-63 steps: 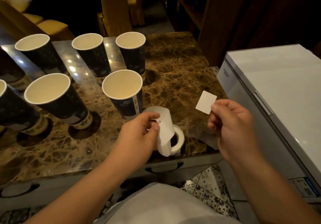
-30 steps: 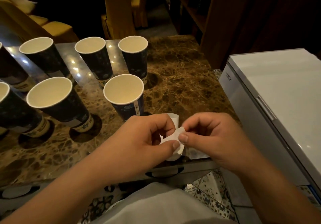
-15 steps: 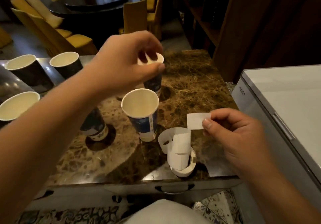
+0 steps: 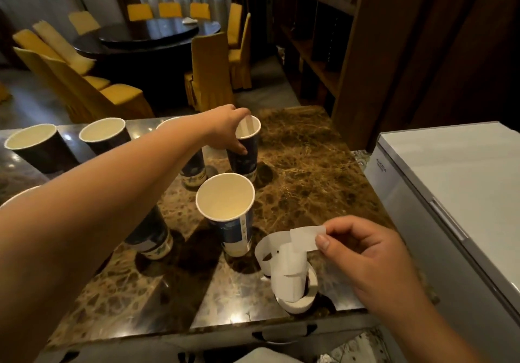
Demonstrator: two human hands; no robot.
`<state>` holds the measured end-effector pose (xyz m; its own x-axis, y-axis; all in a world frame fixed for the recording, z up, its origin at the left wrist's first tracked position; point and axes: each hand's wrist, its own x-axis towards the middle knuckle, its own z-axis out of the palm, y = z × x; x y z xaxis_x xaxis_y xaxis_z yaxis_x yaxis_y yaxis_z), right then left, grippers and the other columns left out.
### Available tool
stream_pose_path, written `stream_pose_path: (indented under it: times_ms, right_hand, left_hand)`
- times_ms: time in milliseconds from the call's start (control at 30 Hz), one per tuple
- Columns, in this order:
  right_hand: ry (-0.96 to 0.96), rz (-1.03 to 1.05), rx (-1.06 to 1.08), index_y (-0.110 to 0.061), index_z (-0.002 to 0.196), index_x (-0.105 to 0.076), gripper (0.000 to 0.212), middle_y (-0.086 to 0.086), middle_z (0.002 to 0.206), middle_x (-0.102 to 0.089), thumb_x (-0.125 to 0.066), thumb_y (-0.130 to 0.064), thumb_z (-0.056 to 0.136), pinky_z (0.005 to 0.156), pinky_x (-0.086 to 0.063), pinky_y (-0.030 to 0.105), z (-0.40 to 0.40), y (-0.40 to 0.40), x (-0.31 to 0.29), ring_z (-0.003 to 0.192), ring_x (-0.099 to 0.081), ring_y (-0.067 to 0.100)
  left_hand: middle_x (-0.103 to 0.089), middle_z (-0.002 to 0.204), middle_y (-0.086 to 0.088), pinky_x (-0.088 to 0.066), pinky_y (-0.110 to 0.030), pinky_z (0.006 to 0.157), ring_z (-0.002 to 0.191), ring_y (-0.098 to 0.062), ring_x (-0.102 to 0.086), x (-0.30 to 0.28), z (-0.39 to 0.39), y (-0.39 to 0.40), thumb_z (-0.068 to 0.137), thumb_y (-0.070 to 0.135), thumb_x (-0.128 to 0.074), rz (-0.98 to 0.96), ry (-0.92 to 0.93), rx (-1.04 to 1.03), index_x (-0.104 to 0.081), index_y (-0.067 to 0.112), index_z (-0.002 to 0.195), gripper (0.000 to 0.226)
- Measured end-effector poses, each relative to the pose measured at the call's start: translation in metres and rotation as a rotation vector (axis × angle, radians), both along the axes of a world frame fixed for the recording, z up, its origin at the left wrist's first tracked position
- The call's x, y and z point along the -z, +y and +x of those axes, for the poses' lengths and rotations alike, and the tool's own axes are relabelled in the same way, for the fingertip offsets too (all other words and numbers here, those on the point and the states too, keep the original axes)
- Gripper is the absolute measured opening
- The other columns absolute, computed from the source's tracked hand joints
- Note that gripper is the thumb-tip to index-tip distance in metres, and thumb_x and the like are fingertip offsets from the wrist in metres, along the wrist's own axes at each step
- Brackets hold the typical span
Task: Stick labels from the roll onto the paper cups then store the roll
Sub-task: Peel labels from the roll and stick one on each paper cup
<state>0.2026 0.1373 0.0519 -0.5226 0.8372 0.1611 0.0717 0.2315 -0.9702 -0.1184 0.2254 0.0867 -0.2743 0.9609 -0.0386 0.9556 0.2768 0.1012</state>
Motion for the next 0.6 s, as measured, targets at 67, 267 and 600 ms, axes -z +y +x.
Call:
stream_pose_path:
  times_ms: [67,267,600]
  right_hand:
    - [0.003,-0.005,0.023,-0.03,0.076,-0.074,0.028,-0.003,0.073,-0.072,-0.072,-0.002,0.08,0.06,-0.054,0.022,0.0,0.0,-0.001,0.065,-0.065,0.011]
    - [0.07,0.084,0.054,-0.029,0.083,-0.074,0.013,-0.007,0.084,-0.073,-0.071,-0.017,0.079,0.068,-0.058,0.023,-0.01,0.024,-0.028,0.079,-0.069,0.011]
    - [0.744,-0.224,-0.111,-0.026,0.068,-0.072,0.008,-0.002,0.06,-0.063,-0.068,-0.021,0.073,0.05,-0.052,0.02,-0.046,0.057,-0.098,0.056,-0.06,0.01]
  left_hand:
    - [-0.042,0.143,-0.008,-0.046,-0.042,0.1,0.129,-0.032,-0.045,-0.003,-0.001,0.0,0.076,0.034,-0.081,0.032,-0.064,0.008,-0.03,0.027,0.148,0.089]
    - [-0.046,0.144,-0.004,-0.041,-0.039,0.108,0.13,-0.025,-0.046,-0.057,0.026,-0.012,0.077,0.033,-0.079,0.235,-0.5,0.097,-0.036,0.025,0.147,0.083]
    - [-0.057,0.131,-0.006,-0.058,-0.037,0.085,0.11,-0.02,-0.066,-0.105,0.099,-0.07,0.069,0.022,-0.079,0.579,-1.35,0.18,-0.041,0.023,0.14,0.08]
